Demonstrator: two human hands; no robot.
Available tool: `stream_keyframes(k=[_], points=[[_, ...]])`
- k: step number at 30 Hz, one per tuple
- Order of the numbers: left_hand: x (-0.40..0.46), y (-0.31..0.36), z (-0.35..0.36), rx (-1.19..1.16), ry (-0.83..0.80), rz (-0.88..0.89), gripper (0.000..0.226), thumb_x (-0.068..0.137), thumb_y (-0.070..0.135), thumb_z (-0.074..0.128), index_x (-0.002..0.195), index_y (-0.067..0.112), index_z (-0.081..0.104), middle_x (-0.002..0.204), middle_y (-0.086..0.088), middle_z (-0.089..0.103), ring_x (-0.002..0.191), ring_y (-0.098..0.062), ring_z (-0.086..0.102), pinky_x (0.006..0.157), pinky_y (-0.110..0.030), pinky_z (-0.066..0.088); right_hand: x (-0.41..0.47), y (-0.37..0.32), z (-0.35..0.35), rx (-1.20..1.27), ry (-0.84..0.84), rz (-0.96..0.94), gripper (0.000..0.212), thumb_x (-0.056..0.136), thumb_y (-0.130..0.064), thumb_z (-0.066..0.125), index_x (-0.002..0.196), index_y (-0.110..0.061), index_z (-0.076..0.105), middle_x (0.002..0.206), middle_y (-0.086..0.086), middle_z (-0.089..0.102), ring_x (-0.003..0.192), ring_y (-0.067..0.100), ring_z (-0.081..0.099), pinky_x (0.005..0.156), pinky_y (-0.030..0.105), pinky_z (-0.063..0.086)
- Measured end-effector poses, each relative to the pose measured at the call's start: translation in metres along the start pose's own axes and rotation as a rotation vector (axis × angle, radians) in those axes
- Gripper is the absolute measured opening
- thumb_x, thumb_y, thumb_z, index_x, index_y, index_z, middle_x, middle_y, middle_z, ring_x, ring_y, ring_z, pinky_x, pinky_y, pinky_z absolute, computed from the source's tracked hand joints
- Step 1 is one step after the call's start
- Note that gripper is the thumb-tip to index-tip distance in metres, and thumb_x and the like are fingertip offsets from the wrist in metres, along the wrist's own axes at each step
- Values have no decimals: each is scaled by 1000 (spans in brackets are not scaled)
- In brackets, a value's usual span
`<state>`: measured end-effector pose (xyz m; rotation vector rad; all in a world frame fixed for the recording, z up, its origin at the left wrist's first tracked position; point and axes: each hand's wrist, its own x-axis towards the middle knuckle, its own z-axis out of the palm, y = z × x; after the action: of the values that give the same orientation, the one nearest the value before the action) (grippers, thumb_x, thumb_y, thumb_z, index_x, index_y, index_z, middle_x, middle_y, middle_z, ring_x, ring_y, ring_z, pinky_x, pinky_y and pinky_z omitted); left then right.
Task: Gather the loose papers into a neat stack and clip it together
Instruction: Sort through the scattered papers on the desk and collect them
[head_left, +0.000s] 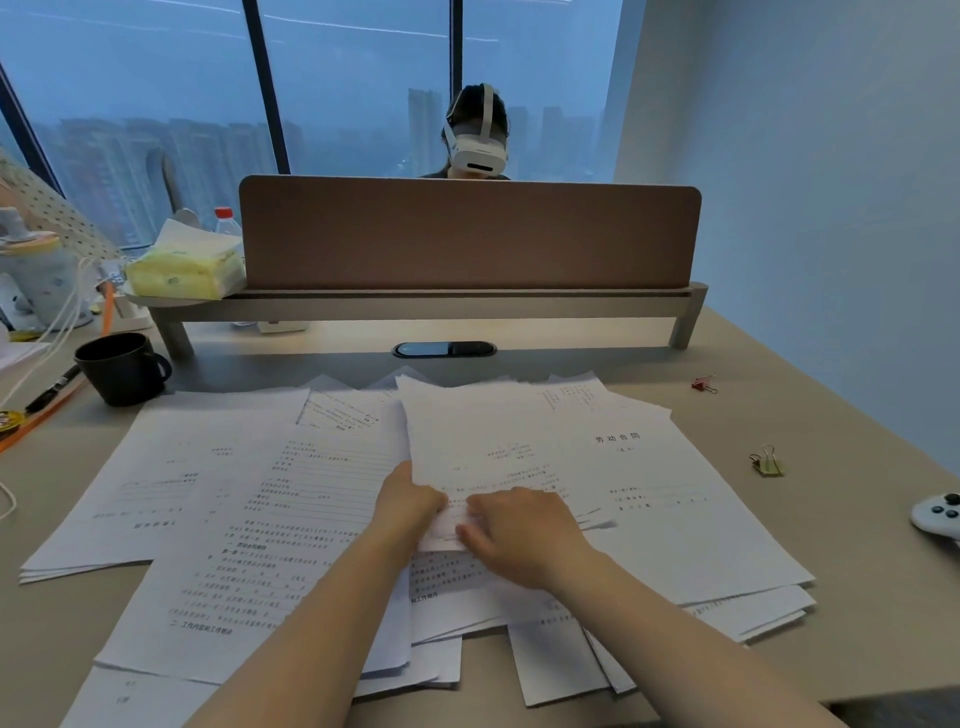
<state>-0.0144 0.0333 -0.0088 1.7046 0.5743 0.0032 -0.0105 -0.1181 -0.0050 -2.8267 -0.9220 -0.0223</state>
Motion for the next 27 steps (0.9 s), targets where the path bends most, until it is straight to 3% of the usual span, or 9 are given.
stream_keyframes(k=[2,4,8,12,14,19,22,24,27], points=[[0,-1,-4,4,24,30,36,81,-10,53,106,15,57,105,-10,67,97,-29,64,88,-45,56,-2,9,-9,59,12,92,47,98,-46,32,132,-20,54,130,6,63,117,28,58,90,38,45],[1,-2,-10,3,54,52,40,81,-8,53,115,13,57,108,-9,66,97,-28,63,85,-40,55,-2,25,-18,74,22,219,49,98,-37,34,143,-21,42,139,3,56,124,26,52,95,37,43],[2,-3,-26,24,118,89,40,80,-5,53,116,13,58,110,-9,66,100,-29,62,88,-43,54,-10,55,-26,56,-125,497,55,85,-38,48,136,-19,39,131,6,51,118,30,47,88,40,41],[1,-8,-38,35,153,90,41,79,-4,52,116,13,58,111,-8,66,98,-28,63,88,-46,55,-22,62,-22,98,-331,618,103,64,-69,62,147,-22,23,146,12,35,130,39,39,101,48,39],[-4,-9,-40,22,160,93,38,80,-5,51,113,14,58,109,-8,66,97,-27,62,87,-44,54,-25,58,-19,107,-393,641,115,58,-70,66,150,-24,15,153,14,25,137,43,30,106,52,36],[-11,-17,-46,2,155,106,44,81,-7,50,120,13,58,112,-7,65,100,-28,61,89,-41,53,-22,46,-19,95,-458,691,102,59,-49,67,145,-19,22,150,16,25,136,46,26,106,52,37],[-13,-20,-49,15,170,100,47,81,-6,50,125,12,57,111,-6,64,102,-30,61,91,-44,53,-21,37,-12,56,-465,738,92,64,-42,55,146,-17,21,153,18,19,137,47,24,108,55,34],[-16,-23,-51,6,174,98,48,82,-6,50,126,12,56,108,-5,62,102,-30,60,90,-42,52,-23,34,-6,26,-411,771,81,69,-41,45,143,-16,25,148,18,25,132,45,30,105,56,36],[-20,-27,-54,-7,178,98,46,83,-7,49,123,14,56,107,-4,61,98,-27,58,84,-36,50,-23,35,-2,37,-344,794,62,73,-35,51,130,-13,40,132,16,41,120,41,42,98,51,43]])
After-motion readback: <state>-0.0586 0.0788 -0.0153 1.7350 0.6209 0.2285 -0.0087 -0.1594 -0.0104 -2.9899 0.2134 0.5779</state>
